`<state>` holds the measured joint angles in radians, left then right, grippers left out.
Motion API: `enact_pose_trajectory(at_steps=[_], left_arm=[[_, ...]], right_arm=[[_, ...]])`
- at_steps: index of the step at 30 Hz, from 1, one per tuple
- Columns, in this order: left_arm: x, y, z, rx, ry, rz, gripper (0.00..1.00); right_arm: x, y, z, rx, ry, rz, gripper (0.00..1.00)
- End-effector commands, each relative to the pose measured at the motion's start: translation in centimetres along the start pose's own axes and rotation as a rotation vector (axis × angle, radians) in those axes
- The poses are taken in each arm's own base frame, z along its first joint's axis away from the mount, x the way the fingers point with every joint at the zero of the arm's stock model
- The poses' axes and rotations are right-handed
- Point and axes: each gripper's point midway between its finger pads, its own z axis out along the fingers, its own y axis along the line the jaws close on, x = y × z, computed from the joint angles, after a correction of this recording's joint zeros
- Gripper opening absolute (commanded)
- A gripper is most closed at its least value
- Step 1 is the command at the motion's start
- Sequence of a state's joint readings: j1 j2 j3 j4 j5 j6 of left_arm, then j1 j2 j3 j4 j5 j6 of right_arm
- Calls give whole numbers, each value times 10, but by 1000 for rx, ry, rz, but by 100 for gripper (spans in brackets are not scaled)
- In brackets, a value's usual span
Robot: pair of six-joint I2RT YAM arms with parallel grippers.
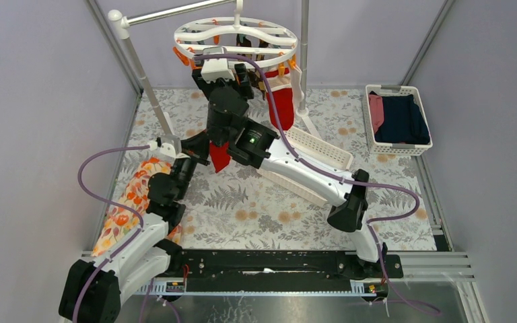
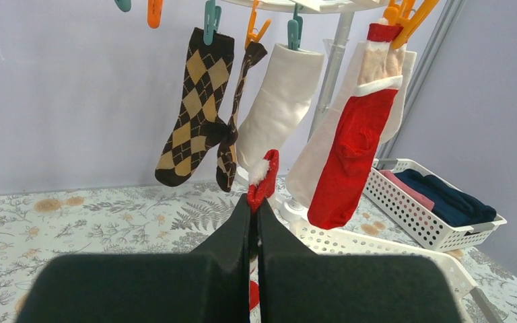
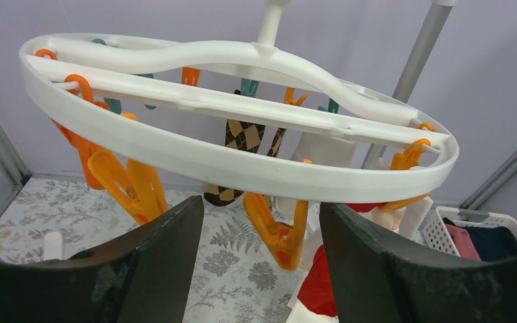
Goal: Clip the socks to the hanger
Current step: Open the clamp at the hanger.
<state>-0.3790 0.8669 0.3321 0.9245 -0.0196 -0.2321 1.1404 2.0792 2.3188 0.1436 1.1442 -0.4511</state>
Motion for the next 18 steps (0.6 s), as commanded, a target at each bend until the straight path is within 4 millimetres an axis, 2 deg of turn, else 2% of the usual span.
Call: enact_pose_trajectory(at_steps=[1,18], left_arm=[[-8,1,-2,-9,-39,19,0],[-9,2,-3,-10,-43,21,0]], right_arm=[[-7,-6,0,48,-15,5,71],[12,-17,13,62,26,13,68]])
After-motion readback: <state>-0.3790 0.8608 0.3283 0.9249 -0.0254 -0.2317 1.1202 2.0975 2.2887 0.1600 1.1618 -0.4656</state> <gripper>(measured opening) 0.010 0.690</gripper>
